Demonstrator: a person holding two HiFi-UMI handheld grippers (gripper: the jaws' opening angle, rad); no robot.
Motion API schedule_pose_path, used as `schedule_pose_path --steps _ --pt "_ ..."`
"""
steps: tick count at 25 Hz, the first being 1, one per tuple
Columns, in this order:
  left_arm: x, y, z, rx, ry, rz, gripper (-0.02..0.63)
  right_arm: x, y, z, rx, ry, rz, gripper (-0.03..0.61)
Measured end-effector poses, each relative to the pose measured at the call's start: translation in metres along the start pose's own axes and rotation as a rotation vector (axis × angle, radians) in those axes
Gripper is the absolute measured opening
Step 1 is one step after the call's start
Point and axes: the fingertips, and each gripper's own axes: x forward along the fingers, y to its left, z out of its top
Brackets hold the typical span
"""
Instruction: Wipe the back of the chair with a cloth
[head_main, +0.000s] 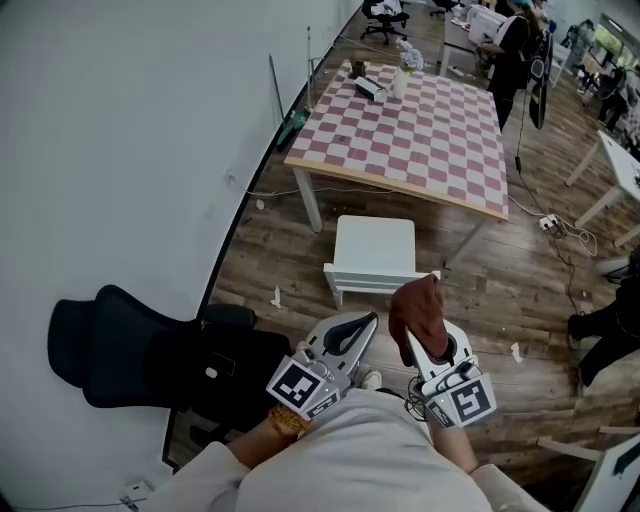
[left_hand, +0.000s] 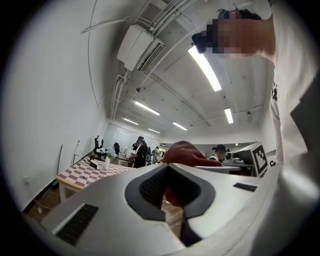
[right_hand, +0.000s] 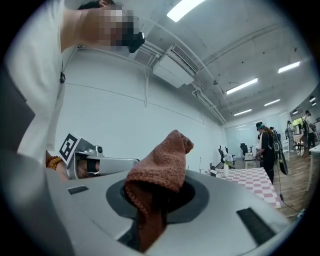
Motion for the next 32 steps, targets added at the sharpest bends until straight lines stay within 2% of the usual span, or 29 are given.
schedule_pose_path --steps 2,8,18,26,32 --pt "0.001 -0.002 -0.006 -0.013 0.025 0.017 0.031 -0.004 -0.006 -0.002 0.008 0.005 0.002 0.083" --pt "0.015 -0.005 -0.017 0.017 0.016 0.06 0.031 -0.014 -0.024 -0.012 0.023 0.016 0.034 0.083" --pt "0.039 -0.016 -0.024 0.01 0.052 0.075 0.031 -0.017 -0.041 -0.021 0.049 0.016 0.067 0.083" --pt "0.056 0.018 -0.029 0.003 0.046 0.068 0.031 0.008 -0.063 -0.026 0.057 0.025 0.037 0.083" --pt "0.072 0.071 -0.029 -0.049 0.079 0.07 0.031 0.063 -0.081 -0.034 0.053 0.047 0.031 0.083"
